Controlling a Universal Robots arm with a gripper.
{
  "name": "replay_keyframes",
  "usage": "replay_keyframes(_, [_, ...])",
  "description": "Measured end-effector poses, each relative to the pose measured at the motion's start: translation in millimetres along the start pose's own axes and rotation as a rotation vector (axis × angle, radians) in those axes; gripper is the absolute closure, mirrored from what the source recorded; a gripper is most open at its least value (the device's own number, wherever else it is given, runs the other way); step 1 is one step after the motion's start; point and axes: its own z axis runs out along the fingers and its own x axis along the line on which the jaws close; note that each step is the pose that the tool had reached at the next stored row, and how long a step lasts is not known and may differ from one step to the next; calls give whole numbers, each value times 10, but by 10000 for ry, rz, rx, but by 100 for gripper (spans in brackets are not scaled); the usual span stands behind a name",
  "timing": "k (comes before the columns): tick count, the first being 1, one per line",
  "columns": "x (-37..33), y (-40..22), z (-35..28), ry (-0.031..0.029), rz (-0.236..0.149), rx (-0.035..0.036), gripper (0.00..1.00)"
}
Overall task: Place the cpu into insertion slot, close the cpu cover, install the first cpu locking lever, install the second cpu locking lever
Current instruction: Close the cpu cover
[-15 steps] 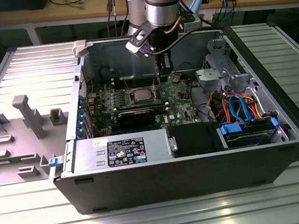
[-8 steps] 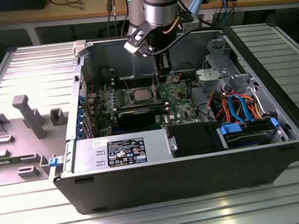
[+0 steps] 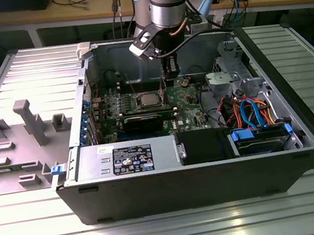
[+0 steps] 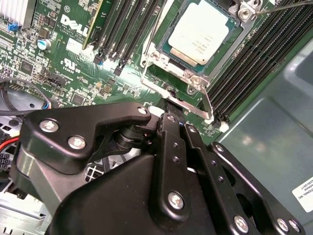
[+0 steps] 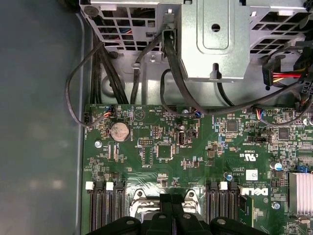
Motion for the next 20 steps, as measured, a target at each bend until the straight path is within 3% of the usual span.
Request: replay_keyframes(20, [2,-80,1,0,0,0,89])
